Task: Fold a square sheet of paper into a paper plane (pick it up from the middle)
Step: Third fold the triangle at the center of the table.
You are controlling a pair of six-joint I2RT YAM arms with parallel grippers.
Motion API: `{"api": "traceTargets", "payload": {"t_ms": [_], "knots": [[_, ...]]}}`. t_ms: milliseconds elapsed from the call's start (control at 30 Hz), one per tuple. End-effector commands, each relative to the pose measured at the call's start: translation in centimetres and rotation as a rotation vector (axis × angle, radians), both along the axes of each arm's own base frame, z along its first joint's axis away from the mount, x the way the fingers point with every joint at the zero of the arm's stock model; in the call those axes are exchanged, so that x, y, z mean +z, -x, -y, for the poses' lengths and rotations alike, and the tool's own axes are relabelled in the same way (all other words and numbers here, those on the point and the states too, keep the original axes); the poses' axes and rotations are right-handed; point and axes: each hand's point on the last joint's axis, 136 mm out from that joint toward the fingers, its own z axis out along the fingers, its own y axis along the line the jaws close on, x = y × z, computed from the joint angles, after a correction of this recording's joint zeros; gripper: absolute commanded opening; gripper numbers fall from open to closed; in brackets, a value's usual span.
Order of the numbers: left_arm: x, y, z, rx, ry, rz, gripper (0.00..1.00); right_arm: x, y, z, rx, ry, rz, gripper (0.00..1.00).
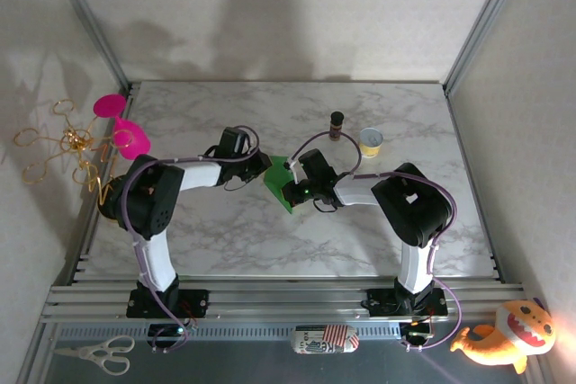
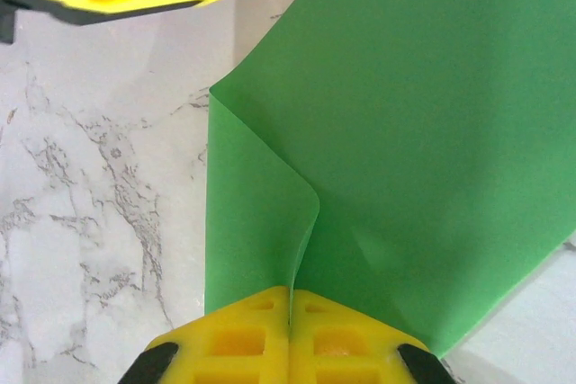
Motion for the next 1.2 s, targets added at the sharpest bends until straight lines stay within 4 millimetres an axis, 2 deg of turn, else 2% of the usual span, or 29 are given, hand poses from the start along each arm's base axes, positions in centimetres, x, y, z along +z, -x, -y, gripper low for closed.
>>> {"api": "traceTargets", "payload": {"t_ms": [0, 200, 567, 967, 1167], "knots": [[-3.0, 0.8, -1.1, -0.019, -0.108, -0.088, 0.11, -1.9, 0.7, 0.8, -0.001, 0.052, -0.059, 0.01], [-3.9, 1.1, -0.5, -0.053, -0.129, -0.126, 0.08, -1.4, 0.5, 0.6, -0.002, 0.045, -0.053, 0.01], [-5.4, 1.9, -1.4, -0.066, -0.202, -0.169, 0.04, 0.8, 0.2, 0.3, -0.008, 0.010, -0.023, 0.01], [-6.1, 2.3, -1.2, -0.097, -0.218, -0.180, 0.03, 1.0, -0.1, 0.4, -0.019, 0.016, -0.016, 0.01], [-5.9, 2.2, -1.0, -0.111, -0.221, -0.173, 0.03, 0.1, -0.3, 0.5, -0.021, 0.040, -0.026, 0.01]]}}
